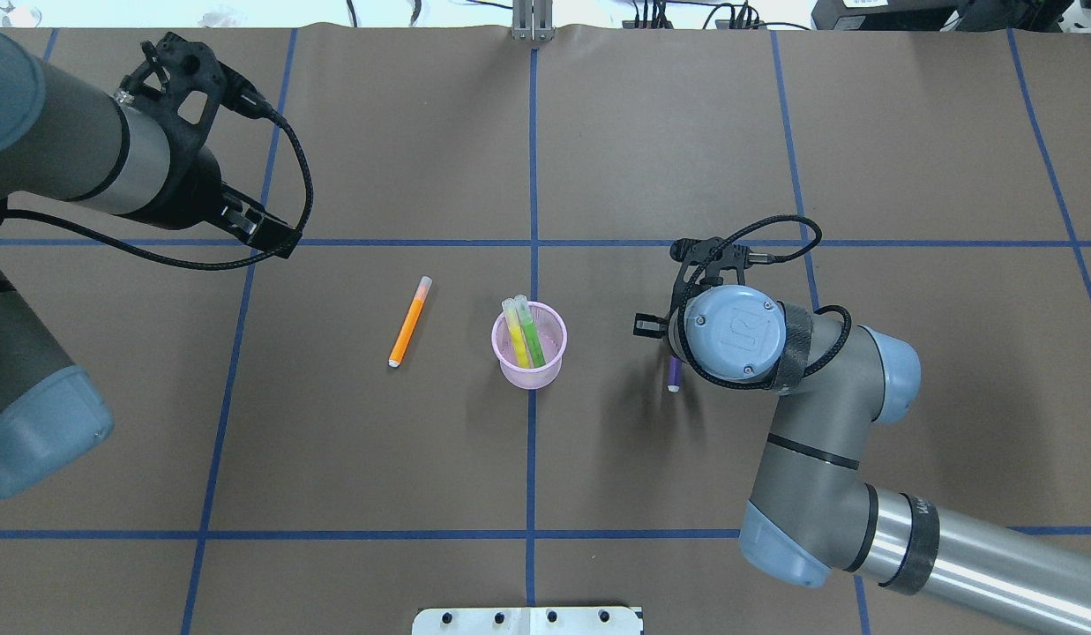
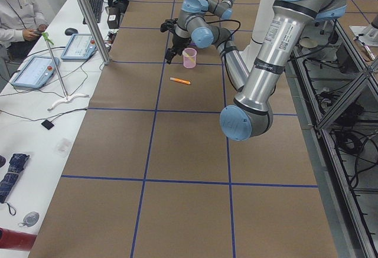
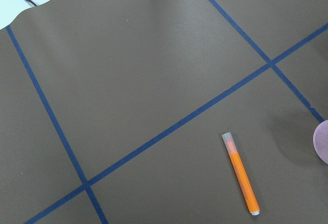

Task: Collect pens into pen holder
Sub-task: 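Lift the purple marker with the right gripper over the pink cup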

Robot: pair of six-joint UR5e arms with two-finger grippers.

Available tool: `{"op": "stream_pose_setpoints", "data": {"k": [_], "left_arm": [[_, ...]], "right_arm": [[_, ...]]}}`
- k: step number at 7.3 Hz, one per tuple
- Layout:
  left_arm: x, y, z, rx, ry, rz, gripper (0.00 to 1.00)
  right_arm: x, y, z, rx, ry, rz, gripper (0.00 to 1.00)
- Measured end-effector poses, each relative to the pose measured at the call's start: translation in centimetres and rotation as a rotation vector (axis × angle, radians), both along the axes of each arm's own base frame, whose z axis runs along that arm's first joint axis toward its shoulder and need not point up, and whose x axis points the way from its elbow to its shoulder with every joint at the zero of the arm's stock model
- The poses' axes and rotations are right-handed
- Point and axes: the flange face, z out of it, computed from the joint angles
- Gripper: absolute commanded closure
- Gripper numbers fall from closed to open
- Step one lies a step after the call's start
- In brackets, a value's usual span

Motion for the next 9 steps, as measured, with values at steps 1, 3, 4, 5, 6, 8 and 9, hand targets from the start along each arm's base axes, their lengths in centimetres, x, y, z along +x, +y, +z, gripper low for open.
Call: {"op": "stream_pose_setpoints", "data": {"k": [1,3,4,5,6,8,9], "left_arm": [[0.1,-0.1,0.1,-0.004,-0.001,-0.002,0.00],[0.3,-0.2,0.4,-0.011,-0.005,-0.003,0.00],[0.5,-0.3,0.5,-0.015,-0.008,-0.003,0.00],[0.8,-0.6,0.8,-0.021,-0.013,-0.002,0.00],[1.2,-1.0,1.1,-0.028,-0.020,-0.001,0.00],[1.6,-1.4,1.5,-0.035,-0.027,0.000,0.00],[1.7,-1.4,1.6,-0.035,-0.026,0.000,0.00]], "right_arm": [[1.1,-0.7,-1.8,0.074,0.004,0.077,1.00],[1.9,-0.5,-5.8,0.218,-0.019,0.278,1.00],[1.0,0.6,-8.2,0.281,-0.055,0.380,1.00],[0.0,2.1,-10.2,0.333,-0.092,0.458,1.00],[-1.2,3.8,-12.0,0.380,-0.125,0.516,1.00],[-3.1,6.3,-13.2,0.437,-0.144,0.559,1.00],[-4.3,7.1,-13.2,0.450,-0.138,0.557,1.00]]}}
